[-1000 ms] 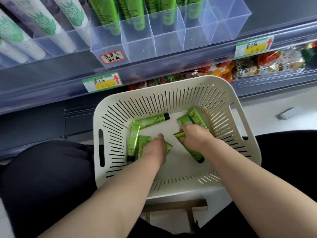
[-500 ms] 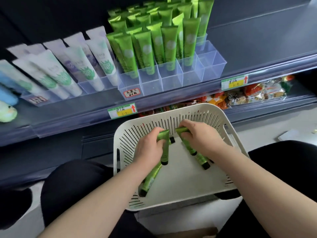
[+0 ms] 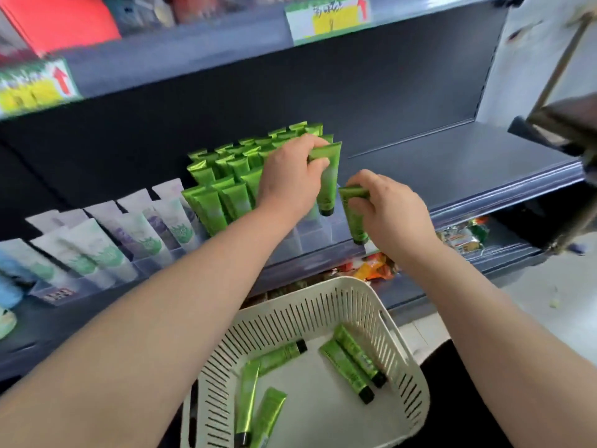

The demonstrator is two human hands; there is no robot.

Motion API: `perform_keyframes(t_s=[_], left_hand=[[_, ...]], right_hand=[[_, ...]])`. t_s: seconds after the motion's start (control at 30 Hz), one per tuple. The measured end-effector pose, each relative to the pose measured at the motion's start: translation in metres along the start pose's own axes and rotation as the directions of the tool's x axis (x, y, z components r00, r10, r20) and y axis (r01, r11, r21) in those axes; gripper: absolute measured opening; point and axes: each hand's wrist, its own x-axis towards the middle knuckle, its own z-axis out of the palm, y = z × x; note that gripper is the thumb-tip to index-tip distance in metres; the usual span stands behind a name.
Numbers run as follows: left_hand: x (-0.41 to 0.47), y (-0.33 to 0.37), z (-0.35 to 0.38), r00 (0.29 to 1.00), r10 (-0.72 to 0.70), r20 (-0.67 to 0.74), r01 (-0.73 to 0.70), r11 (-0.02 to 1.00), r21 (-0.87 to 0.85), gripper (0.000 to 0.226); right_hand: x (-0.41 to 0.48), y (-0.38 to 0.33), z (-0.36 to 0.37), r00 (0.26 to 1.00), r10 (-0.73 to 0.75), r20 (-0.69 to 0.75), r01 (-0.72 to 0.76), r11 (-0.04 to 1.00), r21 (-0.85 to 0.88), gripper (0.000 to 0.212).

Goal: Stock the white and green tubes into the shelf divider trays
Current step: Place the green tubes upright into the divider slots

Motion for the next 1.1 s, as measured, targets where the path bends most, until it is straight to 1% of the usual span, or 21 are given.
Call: perform_keyframes(t_s=[0.13, 0.3, 0.43, 0.6, 0.67, 0.73, 0.77, 0.87, 0.93, 1.03, 1.1], left_hand=[[0.048, -0.004, 0.028, 0.996, -0.083, 0.008, 0.082, 0.992, 0.096, 0.027], [0.080, -0.027, 0.058, 0.972, -0.206, 0.116, 0.178, 0.960, 0.217, 0.028], [0.091, -0.039, 0.073, 0.958, -0.224, 0.179, 0.154, 0.928, 0.340, 0.023], [0.099, -0.047, 0.082, 0.940, -0.267, 0.212, 0.155, 0.889, 0.431, 0.024], [0.100, -0.046, 0.083, 0.928, -0.288, 0.235, 0.173, 0.894, 0.412, 0.020], [0.099, -0.045, 0.080, 0.931, -0.286, 0.228, 0.193, 0.913, 0.360, 0.014], [0.097, -0.045, 0.079, 0.941, -0.267, 0.211, 0.187, 0.924, 0.334, 0.016], [0.090, -0.042, 0.069, 0.965, -0.209, 0.159, 0.160, 0.949, 0.271, 0.030], [0.083, -0.041, 0.062, 0.970, -0.190, 0.152, 0.148, 0.958, 0.247, 0.032], [0.073, -0.041, 0.053, 0.965, -0.165, 0.205, 0.112, 0.963, 0.247, 0.032], [0.067, -0.042, 0.049, 0.962, -0.138, 0.235, 0.074, 0.963, 0.261, 0.032]], right_hand=[[0.031, 0.013, -0.002, 0.996, -0.047, -0.073, 0.051, 0.997, 0.056, 0.021], [0.062, 0.029, 0.010, 0.994, -0.056, -0.095, 0.068, 0.990, 0.123, 0.023], [0.081, 0.040, 0.023, 0.993, -0.048, -0.111, 0.066, 0.985, 0.161, 0.022], [0.098, 0.047, 0.038, 0.995, -0.054, -0.080, 0.066, 0.985, 0.158, 0.023], [0.107, 0.047, 0.042, 0.995, -0.061, -0.073, 0.071, 0.987, 0.144, 0.025], [0.117, 0.048, 0.045, 0.996, -0.066, -0.061, 0.073, 0.990, 0.118, 0.027], [0.121, 0.048, 0.046, 0.997, -0.065, -0.048, 0.070, 0.993, 0.099, 0.028], [0.131, 0.047, 0.052, 0.999, -0.045, 0.008, 0.044, 0.997, 0.060, 0.030], [0.134, 0.047, 0.058, 0.997, -0.032, 0.068, 0.029, 0.999, 0.045, 0.032], [0.131, 0.048, 0.069, 0.987, -0.002, 0.159, 0.000, 1.000, 0.013, 0.033], [0.126, 0.048, 0.075, 0.981, 0.040, 0.189, -0.039, 0.999, -0.011, 0.035]])
